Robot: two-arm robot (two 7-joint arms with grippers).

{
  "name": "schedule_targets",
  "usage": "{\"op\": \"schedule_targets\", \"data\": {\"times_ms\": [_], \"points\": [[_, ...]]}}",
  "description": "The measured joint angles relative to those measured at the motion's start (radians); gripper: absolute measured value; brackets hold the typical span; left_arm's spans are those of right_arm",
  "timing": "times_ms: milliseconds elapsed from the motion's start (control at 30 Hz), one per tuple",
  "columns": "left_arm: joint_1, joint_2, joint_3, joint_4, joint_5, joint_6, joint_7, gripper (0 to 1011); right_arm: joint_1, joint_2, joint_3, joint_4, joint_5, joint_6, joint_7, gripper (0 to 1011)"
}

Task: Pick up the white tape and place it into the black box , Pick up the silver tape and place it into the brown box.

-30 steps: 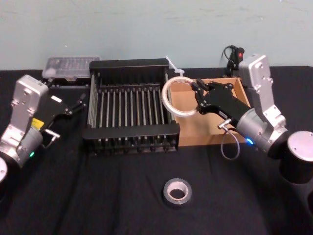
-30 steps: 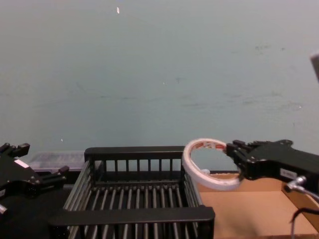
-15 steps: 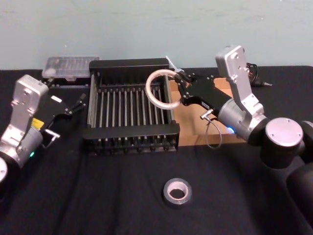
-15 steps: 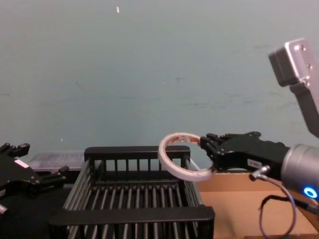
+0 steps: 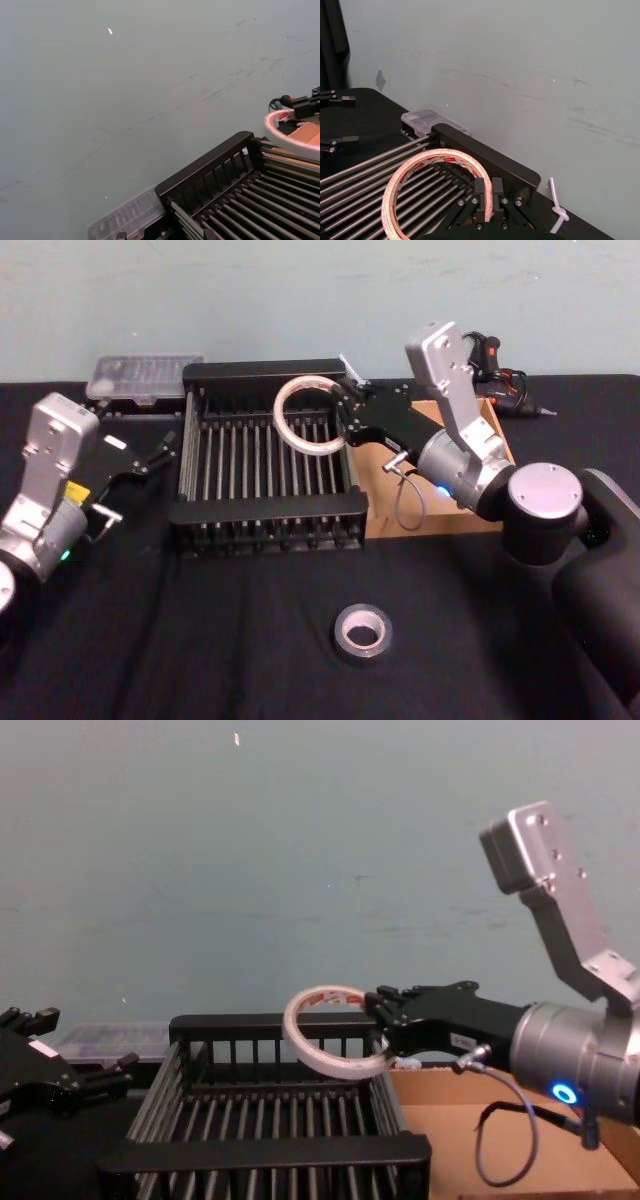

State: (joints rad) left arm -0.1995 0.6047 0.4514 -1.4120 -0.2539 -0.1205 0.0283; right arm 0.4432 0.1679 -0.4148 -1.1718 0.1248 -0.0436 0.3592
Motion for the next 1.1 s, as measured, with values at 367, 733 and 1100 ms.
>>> {"op": "schedule_targets", "data": {"times_ms": [367,733,1100], "points": [[0.000,0.000,0.000,0.000,0.000,0.000,0.000,1001,0.047,-0.035,-0.022,0.066,-0.020,-0.011,0.005,93],[0.000,0.000,0.000,0.000,0.000,0.000,0.000,1001,0.069,-0.052,-0.035,0.107,-0.035,-0.010,0.007,92],[0.000,0.000,0.000,0.000,0.000,0.000,0.000,1001,0.068,-0.051,-0.033,0.105,-0.034,-0.009,0.006,92]]}}
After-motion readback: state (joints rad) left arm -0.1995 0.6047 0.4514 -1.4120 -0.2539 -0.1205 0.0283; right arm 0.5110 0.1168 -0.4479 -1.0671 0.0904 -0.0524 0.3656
